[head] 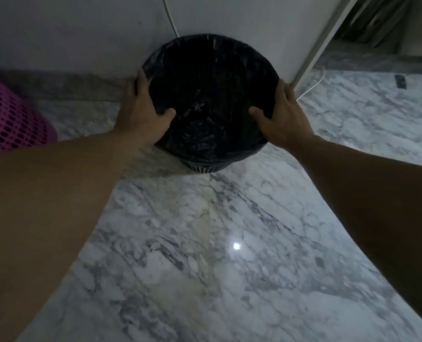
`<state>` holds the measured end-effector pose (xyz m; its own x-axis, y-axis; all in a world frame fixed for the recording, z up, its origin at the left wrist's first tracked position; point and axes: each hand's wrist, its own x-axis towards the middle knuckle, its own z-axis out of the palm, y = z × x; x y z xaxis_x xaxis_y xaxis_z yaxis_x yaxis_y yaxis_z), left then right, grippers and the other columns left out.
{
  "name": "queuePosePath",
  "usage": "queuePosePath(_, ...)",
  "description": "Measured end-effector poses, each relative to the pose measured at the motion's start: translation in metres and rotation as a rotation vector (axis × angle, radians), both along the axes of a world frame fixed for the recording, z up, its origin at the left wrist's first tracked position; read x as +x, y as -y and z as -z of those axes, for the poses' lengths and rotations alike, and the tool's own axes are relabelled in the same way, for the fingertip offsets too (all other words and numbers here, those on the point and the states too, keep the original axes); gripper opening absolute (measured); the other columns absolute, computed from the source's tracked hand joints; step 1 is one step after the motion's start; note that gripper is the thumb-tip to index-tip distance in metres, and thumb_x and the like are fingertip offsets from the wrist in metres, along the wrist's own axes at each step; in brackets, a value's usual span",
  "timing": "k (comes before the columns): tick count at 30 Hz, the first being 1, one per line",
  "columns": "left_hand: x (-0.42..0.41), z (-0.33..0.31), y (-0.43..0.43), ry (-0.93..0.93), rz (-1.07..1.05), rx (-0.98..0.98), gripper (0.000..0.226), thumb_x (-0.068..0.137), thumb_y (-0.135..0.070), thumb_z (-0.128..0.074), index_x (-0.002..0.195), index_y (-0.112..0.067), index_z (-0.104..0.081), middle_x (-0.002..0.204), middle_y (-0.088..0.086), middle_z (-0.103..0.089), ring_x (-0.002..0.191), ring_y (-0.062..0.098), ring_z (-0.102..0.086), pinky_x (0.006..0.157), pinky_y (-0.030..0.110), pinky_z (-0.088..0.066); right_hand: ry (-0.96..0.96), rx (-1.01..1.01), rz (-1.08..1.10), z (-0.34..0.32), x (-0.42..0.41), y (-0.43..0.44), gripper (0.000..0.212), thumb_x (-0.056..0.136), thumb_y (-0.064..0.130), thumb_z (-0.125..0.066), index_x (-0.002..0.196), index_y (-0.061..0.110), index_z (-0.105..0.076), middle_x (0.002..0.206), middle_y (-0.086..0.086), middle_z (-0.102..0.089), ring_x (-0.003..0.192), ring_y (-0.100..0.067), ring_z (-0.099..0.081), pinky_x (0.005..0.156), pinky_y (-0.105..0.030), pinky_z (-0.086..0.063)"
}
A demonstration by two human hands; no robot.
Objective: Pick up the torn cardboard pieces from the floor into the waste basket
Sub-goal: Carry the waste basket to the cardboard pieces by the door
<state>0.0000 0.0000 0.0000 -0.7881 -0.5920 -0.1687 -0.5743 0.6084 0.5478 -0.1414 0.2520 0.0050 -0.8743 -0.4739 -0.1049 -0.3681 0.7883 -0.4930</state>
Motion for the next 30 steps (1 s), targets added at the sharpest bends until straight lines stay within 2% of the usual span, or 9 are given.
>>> queuePosePath(2,-0.005,0.003,0.005,-0.081,-0.112,0.131,0.094,0.094,-0.032,-0.062,0.162,-0.02,0.002,0.168,0.005,-0.014,0.15,0.024,-0.023,0.118,0.027,-0.021,0.059,-0.075,0.069,0.004,0.001,0.003,0.083,0.101,0.035,-0.054,0.163,0.012,-0.004,0.164,-0.017,-0.024,0.147,-0.036,-0.032,0.115,-0.041,-0.031)
queuePosePath(6,-0.01,0.007,0.012,-0.182,-0.262,0.264,0.082,0.083,-0.003,-0.044,0.159,-0.025,-0.024,0.157,0.001,-0.041,0.14,0.02,-0.04,0.113,0.02,-0.028,0.255,-0.195,0.235,0.004,0.005,0.008,0.082,0.097,0.009,-0.042,0.163,0.027,0.003,0.16,-0.012,-0.038,0.141,-0.034,-0.043,0.112,-0.036,-0.037)
queuePosePath(9,-0.005,0.004,0.014,-0.201,-0.262,0.279,0.081,0.081,-0.002,-0.037,0.157,-0.028,-0.03,0.154,-0.002,-0.045,0.137,0.017,-0.042,0.115,0.021,-0.029,0.296,-0.282,0.272,0.003,0.007,0.006,0.082,0.094,0.004,-0.039,0.163,0.031,-0.004,0.16,-0.007,-0.039,0.142,-0.03,-0.042,0.114,-0.033,-0.036)
queuePosePath(12,0.008,-0.008,0.01,-0.194,-0.274,0.284,0.081,0.08,-0.002,-0.036,0.155,-0.031,-0.033,0.152,-0.002,-0.048,0.134,0.017,-0.046,0.117,0.028,-0.032,0.311,-0.342,0.291,-0.005,0.018,0.003,0.079,0.096,0.006,-0.04,0.162,0.035,-0.009,0.159,-0.005,-0.041,0.141,-0.029,-0.043,0.115,-0.043,-0.04)
queuePosePath(14,0.022,-0.024,0.01,-0.188,-0.292,0.309,0.083,0.079,-0.001,-0.036,0.155,-0.033,-0.032,0.152,-0.002,-0.047,0.134,0.017,-0.046,0.118,0.031,-0.033,0.314,-0.375,0.288,-0.022,0.027,0.002,0.074,0.1,0.009,-0.04,0.162,0.036,-0.011,0.16,-0.002,-0.039,0.143,-0.027,-0.041,0.116,-0.04,-0.038)
queuePosePath(20,0.075,-0.104,0.01,-0.2,-0.347,0.387,0.087,0.077,0.0,-0.037,0.154,-0.039,-0.032,0.154,-0.006,-0.045,0.137,0.015,-0.045,0.12,0.036,-0.032,0.335,-0.411,0.219,-0.106,0.056,-0.006,0.069,0.105,0.013,-0.041,0.162,0.037,-0.012,0.161,0.003,-0.038,0.142,-0.023,-0.041,0.109,-0.032,-0.038)
queuePosePath(25,0.129,-0.207,-0.003,-0.235,-0.388,0.409,0.085,0.082,0.003,-0.041,0.156,-0.038,-0.029,0.156,-0.008,-0.042,0.138,0.012,-0.042,0.12,0.034,-0.031,0.35,-0.429,0.134,-0.203,0.084,-0.002,0.069,0.105,0.013,-0.042,0.162,0.037,-0.013,0.16,0.004,-0.038,0.141,-0.017,-0.039,0.11,-0.029,-0.036)
queuePosePath(28,0.165,-0.272,-0.005,-0.28,-0.414,0.43,0.086,0.082,0.002,-0.045,0.157,-0.036,-0.027,0.157,-0.006,-0.041,0.139,0.016,-0.041,0.12,0.038,-0.031,0.368,-0.465,0.081,-0.266,0.106,0.009,0.068,0.105,0.013,-0.043,0.162,0.035,-0.014,0.161,0.004,-0.037,0.144,-0.018,-0.037,0.113,-0.031,-0.035)
queuePosePath(30,0.19,-0.317,-0.008,-0.316,-0.455,0.451,0.082,0.09,0.003,-0.045,0.159,-0.035,-0.022,0.155,-0.014,-0.034,0.139,0.011,-0.036,0.12,0.033,-0.026,0.372,-0.469,0.033,-0.309,0.122,0.019,0.067,0.106,0.012,-0.042,0.163,0.033,-0.014,0.162,0.003,-0.035,0.143,-0.017,-0.036,0.111,-0.029,-0.033)
